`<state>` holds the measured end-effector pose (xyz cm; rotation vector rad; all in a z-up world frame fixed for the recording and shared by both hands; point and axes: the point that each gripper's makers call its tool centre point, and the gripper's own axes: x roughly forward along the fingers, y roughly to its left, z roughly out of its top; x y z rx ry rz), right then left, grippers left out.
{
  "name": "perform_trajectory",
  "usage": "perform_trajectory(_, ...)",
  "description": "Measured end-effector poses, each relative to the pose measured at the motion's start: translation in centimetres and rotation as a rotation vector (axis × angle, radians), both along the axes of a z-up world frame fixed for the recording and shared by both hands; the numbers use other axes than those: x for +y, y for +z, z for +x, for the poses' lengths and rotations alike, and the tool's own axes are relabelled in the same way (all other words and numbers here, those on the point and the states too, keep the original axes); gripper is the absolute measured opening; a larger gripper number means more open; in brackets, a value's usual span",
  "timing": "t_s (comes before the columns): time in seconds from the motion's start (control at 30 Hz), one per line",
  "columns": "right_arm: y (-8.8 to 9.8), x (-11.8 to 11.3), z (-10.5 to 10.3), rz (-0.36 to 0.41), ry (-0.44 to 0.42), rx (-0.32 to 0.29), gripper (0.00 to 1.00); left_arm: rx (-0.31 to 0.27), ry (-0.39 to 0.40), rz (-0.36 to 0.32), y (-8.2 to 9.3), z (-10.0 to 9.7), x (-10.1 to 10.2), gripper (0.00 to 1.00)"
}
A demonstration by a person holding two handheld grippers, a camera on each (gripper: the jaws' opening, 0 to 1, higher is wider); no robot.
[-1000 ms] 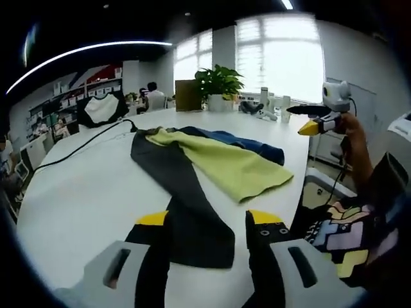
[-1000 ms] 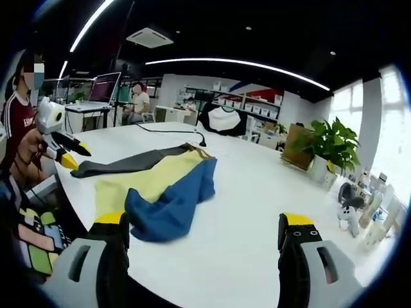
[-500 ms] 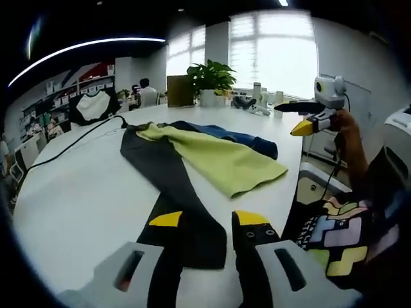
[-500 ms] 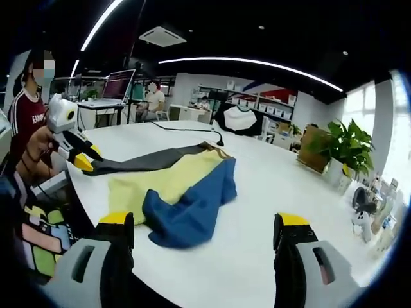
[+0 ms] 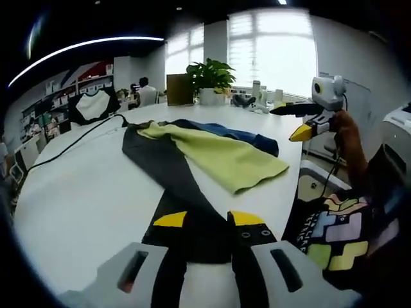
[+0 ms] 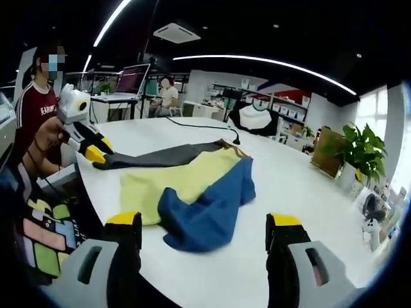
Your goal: Fold the garment on the visible template until the final outline fits inside the template.
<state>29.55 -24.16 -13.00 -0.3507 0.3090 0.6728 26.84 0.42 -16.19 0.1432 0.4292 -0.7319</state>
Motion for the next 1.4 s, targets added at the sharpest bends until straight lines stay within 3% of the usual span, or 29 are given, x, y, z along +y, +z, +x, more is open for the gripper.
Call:
perform_trajectory(0.17, -0.2, 0.6, 0.0, 0.013, 0.012, 0.006, 0.75, -0.005, -0.002, 0.012, 0.0, -0.1, 0.3, 0.25)
perform_trajectory(0.4, -0.5, 1.7, -0.4, 0.017, 0.063, 0.01, 0.61, -0.006, 0.074, 0.014, 0.1, 0.7, 2.4, 0.25)
perform_trajectory(0.67, -1.1, 2.4, -0.5, 0.006, 0.088, 0.023, 0.56, 0.006, 0.09, 0.046, -0.7, 1.0, 2.7, 0.27)
perform_trajectory(0.77, -1.1, 2.8, -0.5, 0.012, 0.099, 0.02, 0.53, -0.002, 0.091, 0.074, -1.1, 1.2, 2.7, 0.32)
perform_trajectory(1.13, -1.9, 3.8, -0.7, 0.011, 0.133, 0.035, 0.43, 0.012, 0.107, 0.077, -1.6, 1.5, 3.0, 0.33)
perform_trajectory(1.4, -2.4, 4.6, -0.5, 0.016, 0.159, 0.031, 0.24, 0.021, 0.109, 0.076, -2.0, 1.6, 3.0, 0.34)
